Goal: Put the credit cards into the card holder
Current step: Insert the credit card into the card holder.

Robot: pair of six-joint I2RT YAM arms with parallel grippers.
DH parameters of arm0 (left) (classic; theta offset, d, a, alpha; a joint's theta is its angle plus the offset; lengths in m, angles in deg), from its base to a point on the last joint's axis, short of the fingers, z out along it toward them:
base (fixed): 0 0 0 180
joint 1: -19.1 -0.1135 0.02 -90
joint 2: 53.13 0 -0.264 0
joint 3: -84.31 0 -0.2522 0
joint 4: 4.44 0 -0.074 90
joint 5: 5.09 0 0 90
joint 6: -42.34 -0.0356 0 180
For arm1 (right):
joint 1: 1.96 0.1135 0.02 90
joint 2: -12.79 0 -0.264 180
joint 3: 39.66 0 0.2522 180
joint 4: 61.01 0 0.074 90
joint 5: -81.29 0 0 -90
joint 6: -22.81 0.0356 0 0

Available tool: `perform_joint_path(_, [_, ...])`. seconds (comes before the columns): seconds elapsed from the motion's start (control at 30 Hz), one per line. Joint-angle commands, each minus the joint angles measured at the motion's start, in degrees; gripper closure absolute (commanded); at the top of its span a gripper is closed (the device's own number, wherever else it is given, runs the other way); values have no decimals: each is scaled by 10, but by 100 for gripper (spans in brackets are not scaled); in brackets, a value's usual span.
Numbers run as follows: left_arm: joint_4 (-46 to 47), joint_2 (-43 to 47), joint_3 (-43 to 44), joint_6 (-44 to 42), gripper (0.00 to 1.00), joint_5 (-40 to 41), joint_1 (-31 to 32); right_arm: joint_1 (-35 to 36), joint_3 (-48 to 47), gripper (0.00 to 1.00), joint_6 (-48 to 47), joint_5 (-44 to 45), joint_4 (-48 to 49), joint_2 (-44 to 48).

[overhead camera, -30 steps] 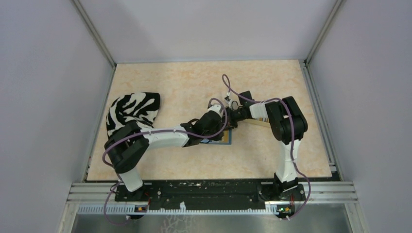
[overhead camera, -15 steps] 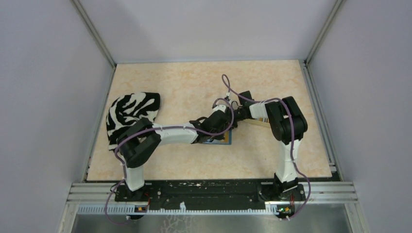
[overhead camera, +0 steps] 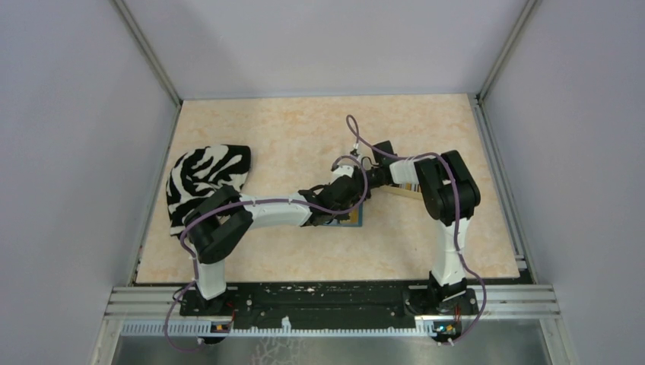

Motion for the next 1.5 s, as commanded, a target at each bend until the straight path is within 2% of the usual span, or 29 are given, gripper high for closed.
perform_joint_path(0.0, [-19,-11,12,-7,67,37,-2,4,-15,76,-24,12,-13,-2])
perform_joint_path(0.3, [-24,0,4,-8,62,63,-3,4,-26,75,-44,10,-30,19])
perform_joint_path(0.47, [-30,13,-2,-11,58,81,-3,4,-33,68,-64,15,-46,45])
perform_joint_path(0.7, [-27,33,-10,-23,54,90,-3,3,-38,68,-88,17,-61,71])
perform_joint_path(0.83, [-8,59,-21,-50,53,71,-3,2,-42,67,-113,16,-75,87])
perform_joint_path(0.97, [49,134,-71,-100,47,27,-2,-5,-44,66,-150,22,-92,119])
perform_joint_path(1.13, [162,258,-197,-178,25,9,-3,-16,-39,65,-212,29,-110,180])
perform_joint_path(1.23, [218,322,-269,-221,3,16,-12,-16,-28,67,-285,28,-117,234])
perform_joint_path(1.33, [236,363,-316,-233,1,8,-45,-16,-1,67,-346,6,-99,298])
perform_joint_path(1.4, [251,381,-341,-225,1,-56,-93,-15,27,68,-401,-21,-77,345])
perform_joint_path(1.47, [273,389,-360,-197,1,-116,-148,-13,63,67,-498,-76,-75,382])
